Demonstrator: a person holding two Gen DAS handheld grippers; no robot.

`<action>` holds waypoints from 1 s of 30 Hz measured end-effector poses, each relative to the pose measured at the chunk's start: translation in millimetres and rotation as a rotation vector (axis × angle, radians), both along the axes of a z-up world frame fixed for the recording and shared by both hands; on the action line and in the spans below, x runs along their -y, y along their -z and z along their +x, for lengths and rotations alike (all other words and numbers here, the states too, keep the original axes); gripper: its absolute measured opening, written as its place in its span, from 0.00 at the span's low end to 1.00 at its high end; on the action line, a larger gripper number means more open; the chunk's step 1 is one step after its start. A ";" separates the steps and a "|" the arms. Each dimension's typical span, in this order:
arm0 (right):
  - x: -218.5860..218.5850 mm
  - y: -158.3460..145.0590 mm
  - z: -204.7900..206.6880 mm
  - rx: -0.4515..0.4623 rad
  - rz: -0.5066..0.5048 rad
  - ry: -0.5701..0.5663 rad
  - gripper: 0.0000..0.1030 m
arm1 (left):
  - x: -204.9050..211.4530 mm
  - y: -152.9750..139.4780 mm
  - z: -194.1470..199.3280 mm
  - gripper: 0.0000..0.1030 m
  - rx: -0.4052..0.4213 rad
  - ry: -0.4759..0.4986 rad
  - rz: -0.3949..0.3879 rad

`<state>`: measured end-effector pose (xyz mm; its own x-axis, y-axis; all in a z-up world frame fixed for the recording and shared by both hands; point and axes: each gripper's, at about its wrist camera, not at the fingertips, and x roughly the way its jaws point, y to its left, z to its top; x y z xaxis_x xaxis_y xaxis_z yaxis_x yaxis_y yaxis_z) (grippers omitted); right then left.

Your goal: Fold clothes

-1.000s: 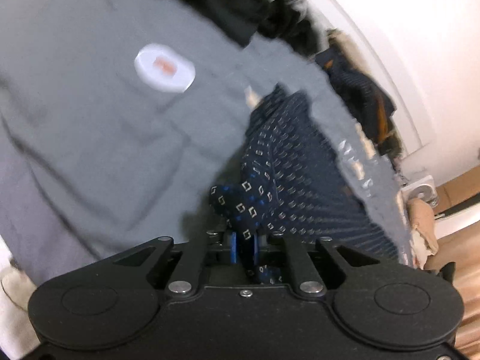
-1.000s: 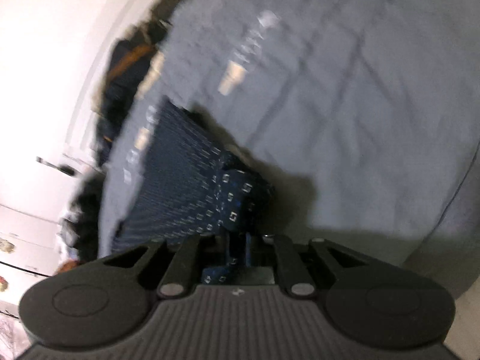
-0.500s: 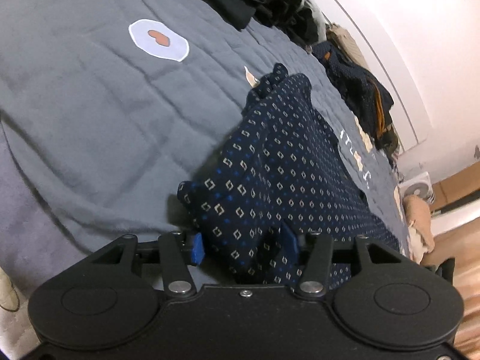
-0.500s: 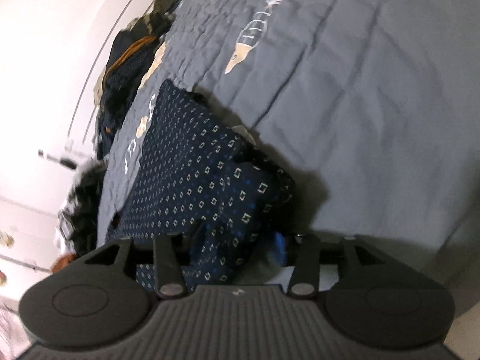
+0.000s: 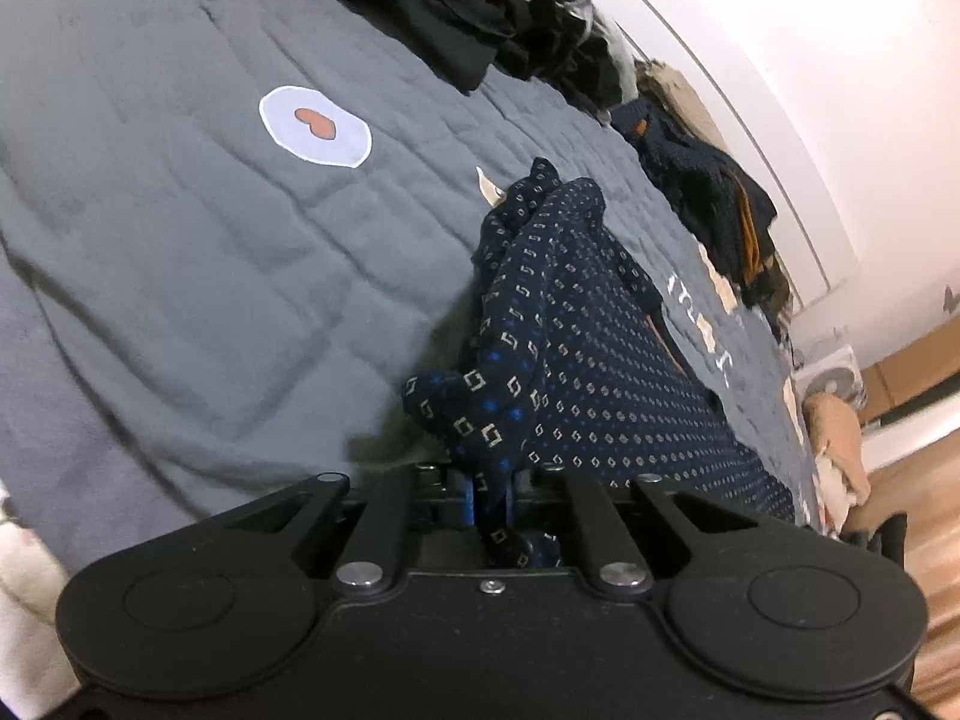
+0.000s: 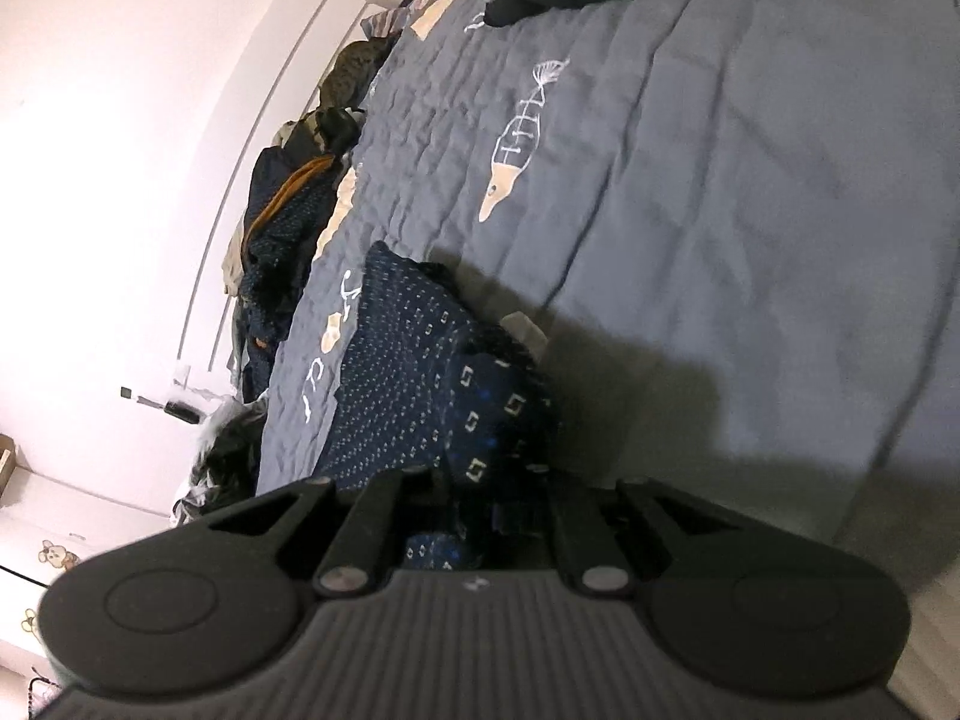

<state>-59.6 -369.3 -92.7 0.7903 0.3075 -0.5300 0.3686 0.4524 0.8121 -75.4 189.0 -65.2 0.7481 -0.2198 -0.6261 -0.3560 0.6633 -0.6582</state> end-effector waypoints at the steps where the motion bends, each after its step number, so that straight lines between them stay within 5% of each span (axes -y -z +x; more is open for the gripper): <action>1: 0.7 -3.2 -4.9 0.000 0.001 -0.002 0.08 | -1.8 -3.6 -4.2 0.08 -0.002 0.010 -0.001; 6: 3.8 -18.6 -28.8 -0.004 -0.003 -0.014 0.08 | -7.5 -20.5 -36.1 0.08 -0.025 0.065 0.018; 12: -2.2 -21.9 -51.4 -0.089 -0.216 -0.112 0.09 | -8.2 -29.2 -77.1 0.08 -0.106 0.128 0.037; 17: -7.6 -24.8 -68.4 -0.158 -0.396 -0.194 0.15 | -9.4 -10.0 -75.3 0.32 -0.256 0.126 0.118; 25: 9.3 -63.8 -80.5 -0.101 -0.644 -0.089 0.32 | -29.0 -47.9 -89.2 0.40 -0.153 0.082 0.290; 30: 9.8 -80.1 -52.3 -0.021 -0.694 -0.196 0.39 | -18.4 -71.4 -63.8 0.40 -0.073 0.164 0.454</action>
